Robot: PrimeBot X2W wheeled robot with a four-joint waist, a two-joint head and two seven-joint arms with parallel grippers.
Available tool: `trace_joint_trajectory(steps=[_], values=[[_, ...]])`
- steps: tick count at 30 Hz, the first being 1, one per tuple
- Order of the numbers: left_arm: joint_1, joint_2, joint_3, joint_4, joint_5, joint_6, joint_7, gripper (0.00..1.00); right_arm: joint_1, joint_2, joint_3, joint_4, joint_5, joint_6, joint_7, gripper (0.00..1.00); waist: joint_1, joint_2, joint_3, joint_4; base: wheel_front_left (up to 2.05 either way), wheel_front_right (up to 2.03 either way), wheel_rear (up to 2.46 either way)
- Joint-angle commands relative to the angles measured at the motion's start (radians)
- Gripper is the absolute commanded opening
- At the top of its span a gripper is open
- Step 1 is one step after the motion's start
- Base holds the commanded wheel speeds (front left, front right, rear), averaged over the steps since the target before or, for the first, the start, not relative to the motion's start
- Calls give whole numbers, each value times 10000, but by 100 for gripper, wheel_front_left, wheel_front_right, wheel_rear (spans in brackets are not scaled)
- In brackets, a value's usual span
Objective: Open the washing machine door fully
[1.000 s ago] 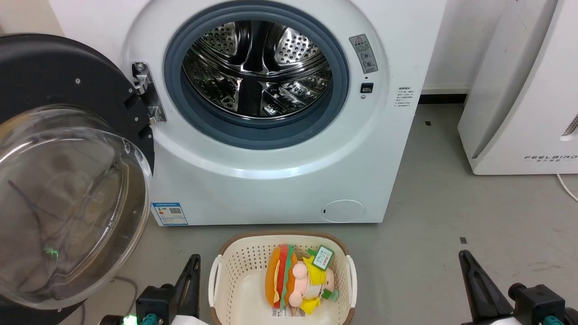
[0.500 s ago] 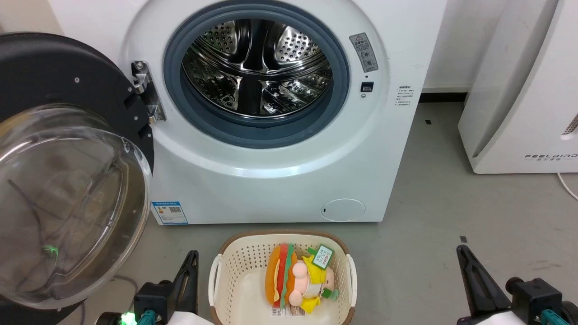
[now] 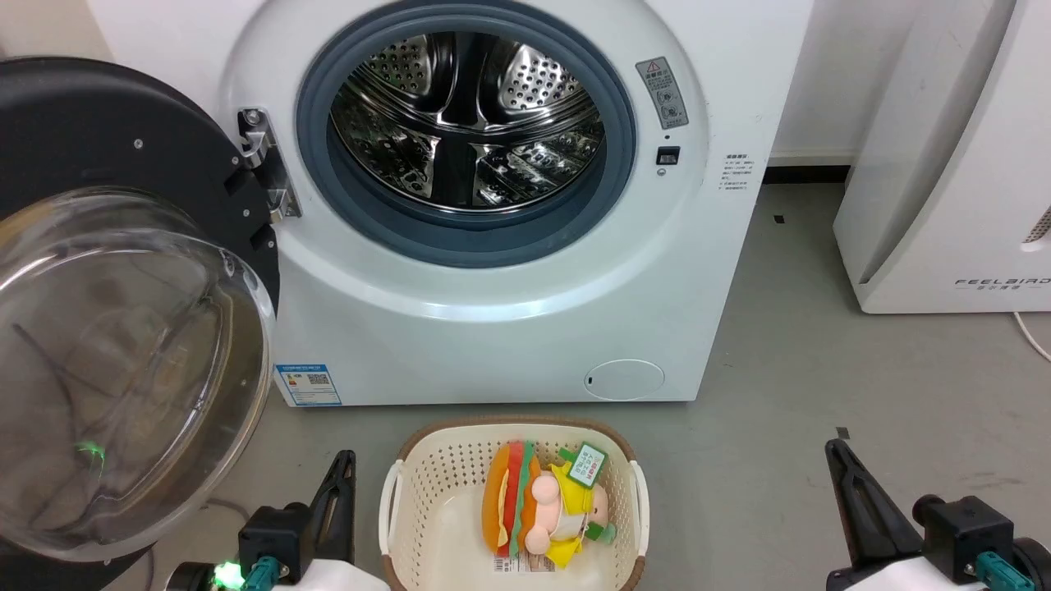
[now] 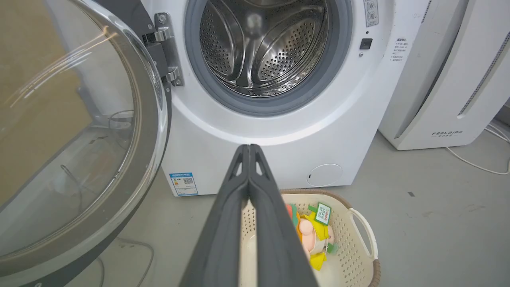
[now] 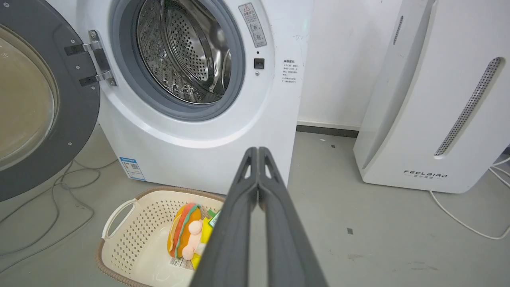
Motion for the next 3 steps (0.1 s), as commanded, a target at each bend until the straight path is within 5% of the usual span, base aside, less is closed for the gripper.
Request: trace_joint_trajectory(steps=[1,3], values=[[-196,-40,91,-87,113,-71,60,0,-179,13,21,22,-40,2,21,0,0,-1,4,1,0,0,0],[-206,-55,125,-109,142,-87,91,0,-206,13,27,35,-51,3,36,0,0,-1,10,2,0,0,0]])
